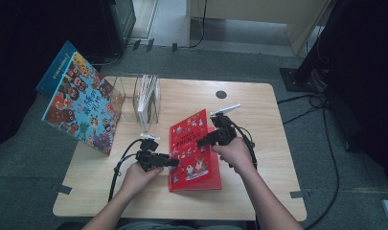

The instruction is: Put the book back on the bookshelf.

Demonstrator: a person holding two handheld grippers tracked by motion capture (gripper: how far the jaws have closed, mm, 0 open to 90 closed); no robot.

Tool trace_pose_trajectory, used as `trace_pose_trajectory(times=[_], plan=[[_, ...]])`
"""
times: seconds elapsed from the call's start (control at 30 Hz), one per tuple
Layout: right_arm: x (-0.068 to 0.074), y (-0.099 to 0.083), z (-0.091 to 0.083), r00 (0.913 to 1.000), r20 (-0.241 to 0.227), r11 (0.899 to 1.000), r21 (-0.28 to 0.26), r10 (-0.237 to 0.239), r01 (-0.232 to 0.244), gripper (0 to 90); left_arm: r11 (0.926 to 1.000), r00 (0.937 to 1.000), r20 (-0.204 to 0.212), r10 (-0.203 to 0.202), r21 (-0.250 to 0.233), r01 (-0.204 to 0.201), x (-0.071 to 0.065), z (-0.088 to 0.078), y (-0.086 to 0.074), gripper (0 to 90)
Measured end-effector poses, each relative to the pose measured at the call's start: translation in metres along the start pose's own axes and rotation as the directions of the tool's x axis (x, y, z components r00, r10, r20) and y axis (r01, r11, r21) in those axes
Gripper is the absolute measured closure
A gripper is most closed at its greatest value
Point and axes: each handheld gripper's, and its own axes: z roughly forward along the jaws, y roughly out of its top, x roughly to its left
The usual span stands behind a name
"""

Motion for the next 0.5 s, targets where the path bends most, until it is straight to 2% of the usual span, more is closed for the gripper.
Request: trace_pose_trajectory(times=[0.07,0.2,0.37,0.5], plan=[[0.004,0.006,0.004,0.9998,-0.017,1.0,0.011,0.007,-0.007,77.1,0.9999,0.9999,0.0,-0.012,-0.008,0.012,0.001,-0.002,0.001,32.1],[0.011,0.013,0.002,0.9992,-0.039,0.999,0.033,-0.008,0.009,80.2,0.9997,0.9987,-0.05,0.013,-0.018,-0.013,0.001,-0.005,0.001,34.5],[0.022,0.022,-0.003,0.9991,0.001,0.996,0.08,-0.043,0.043,82.1,0.9997,0.9983,-0.055,0.02,-0.011,-0.021,-0.001,-0.004,0.001,34.6],[0.028,0.028,-0.008,0.9984,0.037,0.992,0.12,-0.043,0.038,84.6,0.9996,0.9986,-0.049,0.021,-0.018,-0.022,0.0,-0.007,0.002,34.8]])
